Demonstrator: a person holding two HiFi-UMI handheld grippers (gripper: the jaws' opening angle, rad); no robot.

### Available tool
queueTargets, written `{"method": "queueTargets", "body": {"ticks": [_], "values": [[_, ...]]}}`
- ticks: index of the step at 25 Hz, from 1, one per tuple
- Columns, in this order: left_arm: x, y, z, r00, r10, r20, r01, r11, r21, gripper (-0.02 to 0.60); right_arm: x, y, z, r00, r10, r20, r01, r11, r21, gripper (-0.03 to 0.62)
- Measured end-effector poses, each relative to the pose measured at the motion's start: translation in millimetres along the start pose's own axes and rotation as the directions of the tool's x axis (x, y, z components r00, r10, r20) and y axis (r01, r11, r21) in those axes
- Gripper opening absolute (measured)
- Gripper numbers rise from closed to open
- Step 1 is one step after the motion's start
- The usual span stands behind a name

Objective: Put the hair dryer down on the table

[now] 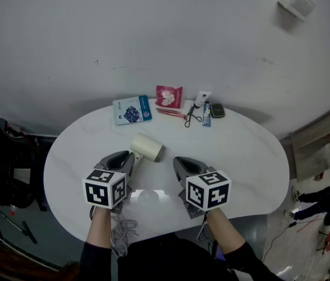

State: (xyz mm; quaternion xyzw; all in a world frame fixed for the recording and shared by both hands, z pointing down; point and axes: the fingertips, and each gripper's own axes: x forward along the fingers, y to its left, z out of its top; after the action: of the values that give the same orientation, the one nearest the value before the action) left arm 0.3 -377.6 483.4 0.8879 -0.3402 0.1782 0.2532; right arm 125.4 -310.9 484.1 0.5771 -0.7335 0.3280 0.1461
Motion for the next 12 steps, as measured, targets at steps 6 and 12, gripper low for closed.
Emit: {"method": "queueTargets", "body": {"ticks": [6, 12], "values": [[-23, -7, 17, 0.996, -0.023, 0.089, 0.027, 0.999, -0.044, 0.009, -16, 6, 9, 0.999, 0.034, 0.034, -0.035, 0.999, 0.023, 0.005], [-43, -15, 22, 0.99, -0.038, 0.133, 0.045, 0.998, -0.046, 0.009, -31, 17, 15, 0.994, 0.081, 0.072, -0.083, 0.996, 0.021, 0.005]]}}
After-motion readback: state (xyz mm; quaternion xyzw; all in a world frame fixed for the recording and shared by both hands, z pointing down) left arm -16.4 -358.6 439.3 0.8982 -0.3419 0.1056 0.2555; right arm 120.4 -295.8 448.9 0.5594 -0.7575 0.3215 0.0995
